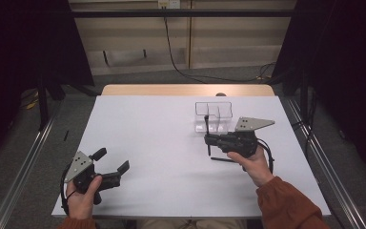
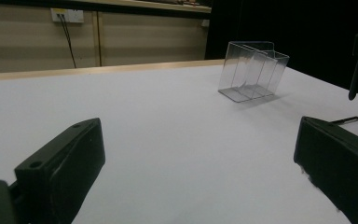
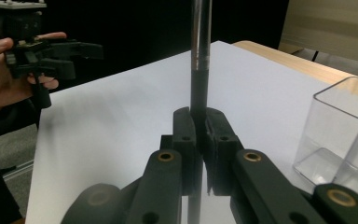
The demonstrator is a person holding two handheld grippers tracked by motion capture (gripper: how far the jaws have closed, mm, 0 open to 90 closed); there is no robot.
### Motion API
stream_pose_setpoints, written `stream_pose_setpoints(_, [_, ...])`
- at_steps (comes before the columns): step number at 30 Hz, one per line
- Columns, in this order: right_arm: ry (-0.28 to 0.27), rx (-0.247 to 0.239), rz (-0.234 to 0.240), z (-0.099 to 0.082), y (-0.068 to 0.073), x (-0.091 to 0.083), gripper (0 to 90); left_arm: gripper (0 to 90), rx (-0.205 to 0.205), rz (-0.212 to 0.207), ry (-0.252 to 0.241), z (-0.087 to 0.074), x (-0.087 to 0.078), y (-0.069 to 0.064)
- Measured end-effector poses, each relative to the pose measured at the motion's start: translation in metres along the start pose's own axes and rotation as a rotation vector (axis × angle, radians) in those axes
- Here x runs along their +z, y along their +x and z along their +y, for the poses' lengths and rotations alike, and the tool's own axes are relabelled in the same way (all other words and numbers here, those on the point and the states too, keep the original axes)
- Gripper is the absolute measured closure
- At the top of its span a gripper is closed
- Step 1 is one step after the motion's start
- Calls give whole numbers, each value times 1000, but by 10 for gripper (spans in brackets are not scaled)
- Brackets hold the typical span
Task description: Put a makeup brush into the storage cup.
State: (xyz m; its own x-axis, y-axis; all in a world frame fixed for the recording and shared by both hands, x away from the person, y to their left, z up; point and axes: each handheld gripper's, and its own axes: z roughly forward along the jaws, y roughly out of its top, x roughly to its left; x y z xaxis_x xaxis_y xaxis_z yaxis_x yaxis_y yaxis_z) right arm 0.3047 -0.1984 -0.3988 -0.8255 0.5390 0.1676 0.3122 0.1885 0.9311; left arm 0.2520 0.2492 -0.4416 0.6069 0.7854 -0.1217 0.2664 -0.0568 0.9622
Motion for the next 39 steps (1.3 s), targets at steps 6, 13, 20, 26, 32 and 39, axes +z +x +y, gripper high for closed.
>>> stream_pose_setpoints(6, [-20,20,-43,4,-11,-5,841,20,7,-4,5,-1,0,-2])
stream_pose_setpoints(13, [-49,13,-85,23,-27,-9,841,20,22,-5,6,-1,-3,-2])
stream_pose_setpoints(20, [-52,27,-126,37,-36,0,841,25,28,-10,18,-1,-3,-1])
stream_pose_setpoints(26, [-70,38,-153,45,-49,9,841,28,44,-25,15,0,-3,-2])
stream_pose_setpoints(32, [-82,40,-179,55,-59,15,841,31,47,-31,17,0,-2,-2])
stream_pose_setpoints(39, [-73,49,-220,66,-68,27,841,31,64,-40,20,0,-2,-4])
